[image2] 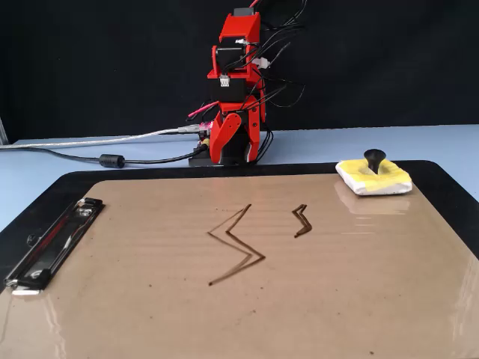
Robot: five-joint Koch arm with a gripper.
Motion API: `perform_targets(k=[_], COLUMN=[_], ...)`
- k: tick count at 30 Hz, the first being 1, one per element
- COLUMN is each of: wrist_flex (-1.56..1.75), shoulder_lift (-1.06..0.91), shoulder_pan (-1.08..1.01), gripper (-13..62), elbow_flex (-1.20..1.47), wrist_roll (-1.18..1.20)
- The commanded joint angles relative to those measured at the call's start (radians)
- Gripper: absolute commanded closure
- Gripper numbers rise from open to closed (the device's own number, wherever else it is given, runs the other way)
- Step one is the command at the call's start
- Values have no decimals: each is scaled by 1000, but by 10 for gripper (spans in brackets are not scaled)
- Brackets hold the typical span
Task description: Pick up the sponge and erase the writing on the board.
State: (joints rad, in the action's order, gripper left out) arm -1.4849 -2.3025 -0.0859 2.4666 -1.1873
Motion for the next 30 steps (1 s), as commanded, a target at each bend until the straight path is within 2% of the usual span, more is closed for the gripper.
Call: perform_targets(k=[1,17,24,27,30], wrist_flex=[-29,-23,31,173,488], shoulder_lift=[-41,-46,-48,-48,-43], shoulder_pan=[-5,37,440,687,927], gripper=[149,149,156,156,156], elbow_flex=[5,-29,-299,-382,-385], wrist_roll=[2,3,-135,-288,-463])
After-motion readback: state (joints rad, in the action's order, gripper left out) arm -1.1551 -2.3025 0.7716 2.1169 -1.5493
